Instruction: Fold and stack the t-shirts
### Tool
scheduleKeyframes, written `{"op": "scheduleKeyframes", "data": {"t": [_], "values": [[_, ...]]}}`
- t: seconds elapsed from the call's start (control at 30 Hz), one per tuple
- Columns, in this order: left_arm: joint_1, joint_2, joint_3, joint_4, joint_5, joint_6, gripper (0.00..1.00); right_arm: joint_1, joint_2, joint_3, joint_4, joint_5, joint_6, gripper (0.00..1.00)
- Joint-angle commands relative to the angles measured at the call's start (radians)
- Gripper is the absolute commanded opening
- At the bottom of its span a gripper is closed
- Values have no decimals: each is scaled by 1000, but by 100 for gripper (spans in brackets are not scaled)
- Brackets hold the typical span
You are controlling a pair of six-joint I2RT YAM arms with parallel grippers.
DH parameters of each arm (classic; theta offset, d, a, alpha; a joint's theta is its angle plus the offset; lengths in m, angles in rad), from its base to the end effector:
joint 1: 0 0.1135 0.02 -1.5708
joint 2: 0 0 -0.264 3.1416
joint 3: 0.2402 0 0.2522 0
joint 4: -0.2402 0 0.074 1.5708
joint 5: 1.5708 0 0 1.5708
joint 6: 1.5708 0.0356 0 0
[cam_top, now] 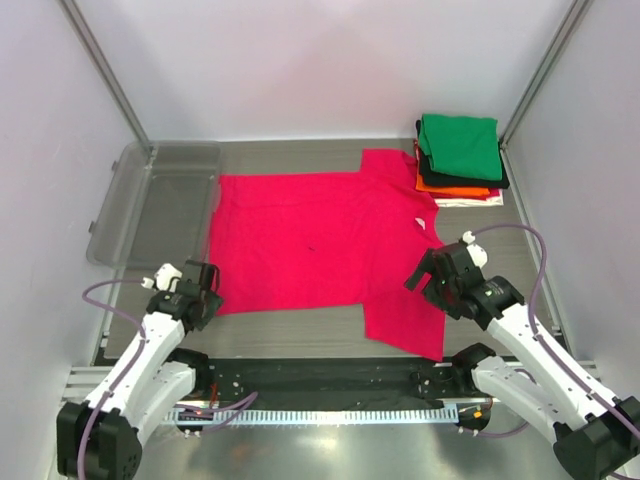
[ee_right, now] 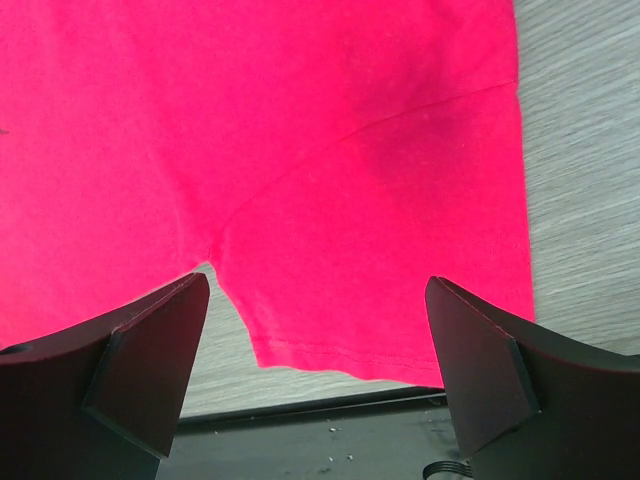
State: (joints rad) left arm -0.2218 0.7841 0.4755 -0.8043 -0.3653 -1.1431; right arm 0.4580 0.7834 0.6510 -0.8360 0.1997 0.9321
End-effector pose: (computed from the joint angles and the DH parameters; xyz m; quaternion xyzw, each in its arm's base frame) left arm 0.1317 -0.0167 0.1865 -0.4626 0.8396 -0.0035 0.2848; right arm 0.1335 0.0579 0.2372 0.2519 0.9167 0.1159 0.2877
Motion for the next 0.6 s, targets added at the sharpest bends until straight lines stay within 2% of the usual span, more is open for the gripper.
{"op": "scheduleKeyframes", "data": {"t": [0.0,0.27,0.4,0.5,0.53,0.57], "values": [[1,41,-43,49,-61,-81,47,-4,-15,2,12,49,76,96],[10,168,-52,211,-52,-61,46,-2,-3,-10,9,63,59,96],[28,265,-51,258,-20,-37,42,-2,-1,-25,3,72,73,96],[47,271,-60,284,-1,-20,29,-4,-6,-28,-12,89,96,96],[52,268,-66,289,2,-17,21,-2,-6,-27,-23,104,106,96],[53,262,-69,295,3,-17,17,-2,-7,-28,-49,110,117,96]]}}
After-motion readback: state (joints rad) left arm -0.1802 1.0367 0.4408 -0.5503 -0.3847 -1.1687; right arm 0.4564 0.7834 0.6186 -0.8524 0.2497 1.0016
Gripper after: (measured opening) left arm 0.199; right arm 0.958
